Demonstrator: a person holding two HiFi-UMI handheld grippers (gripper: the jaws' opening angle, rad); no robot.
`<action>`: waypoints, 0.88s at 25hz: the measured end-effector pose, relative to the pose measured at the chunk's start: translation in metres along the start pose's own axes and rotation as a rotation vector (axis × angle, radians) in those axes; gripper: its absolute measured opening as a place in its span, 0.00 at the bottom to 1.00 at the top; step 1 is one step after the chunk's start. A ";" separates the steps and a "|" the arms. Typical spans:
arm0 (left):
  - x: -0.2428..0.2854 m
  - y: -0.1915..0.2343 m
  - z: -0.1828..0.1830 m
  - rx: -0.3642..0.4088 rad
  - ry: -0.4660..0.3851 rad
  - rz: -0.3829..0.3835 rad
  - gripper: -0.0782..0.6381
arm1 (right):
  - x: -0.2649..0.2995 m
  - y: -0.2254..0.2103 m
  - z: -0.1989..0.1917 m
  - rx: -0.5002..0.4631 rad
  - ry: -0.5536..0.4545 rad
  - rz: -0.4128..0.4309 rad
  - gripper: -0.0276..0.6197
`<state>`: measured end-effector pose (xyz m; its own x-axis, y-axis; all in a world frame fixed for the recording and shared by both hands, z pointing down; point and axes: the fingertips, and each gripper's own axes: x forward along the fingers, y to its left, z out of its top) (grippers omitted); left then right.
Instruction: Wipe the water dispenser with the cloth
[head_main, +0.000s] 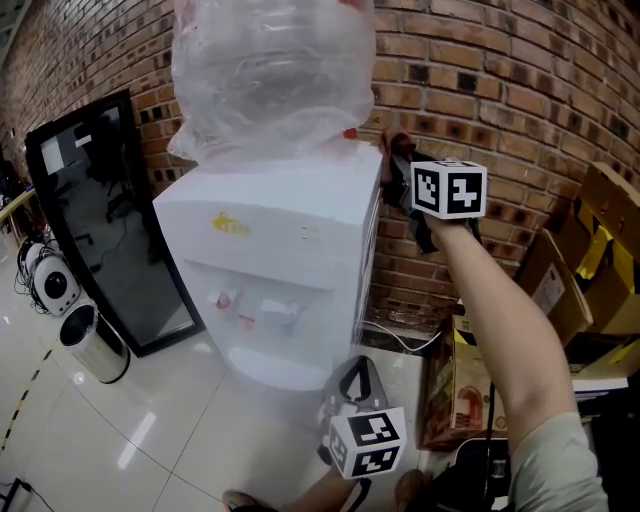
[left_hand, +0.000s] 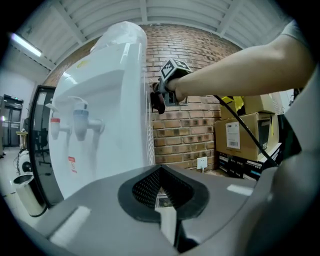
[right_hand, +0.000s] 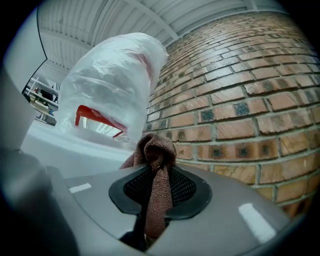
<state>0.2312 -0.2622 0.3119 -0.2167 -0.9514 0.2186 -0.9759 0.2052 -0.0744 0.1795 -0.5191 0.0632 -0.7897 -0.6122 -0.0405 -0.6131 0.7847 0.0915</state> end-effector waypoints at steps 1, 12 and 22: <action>0.001 -0.001 -0.002 0.003 0.005 -0.001 0.11 | -0.001 0.001 -0.008 0.005 0.014 0.002 0.17; 0.019 -0.026 -0.022 0.016 0.021 -0.055 0.11 | -0.005 0.013 -0.104 0.032 0.150 0.053 0.17; 0.026 -0.045 -0.055 -0.036 0.032 -0.089 0.11 | -0.014 0.029 -0.171 0.062 0.210 0.109 0.17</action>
<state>0.2685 -0.2832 0.3749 -0.1292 -0.9585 0.2542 -0.9915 0.1287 -0.0187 0.1766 -0.5042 0.2361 -0.8327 -0.5255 0.1746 -0.5302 0.8476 0.0224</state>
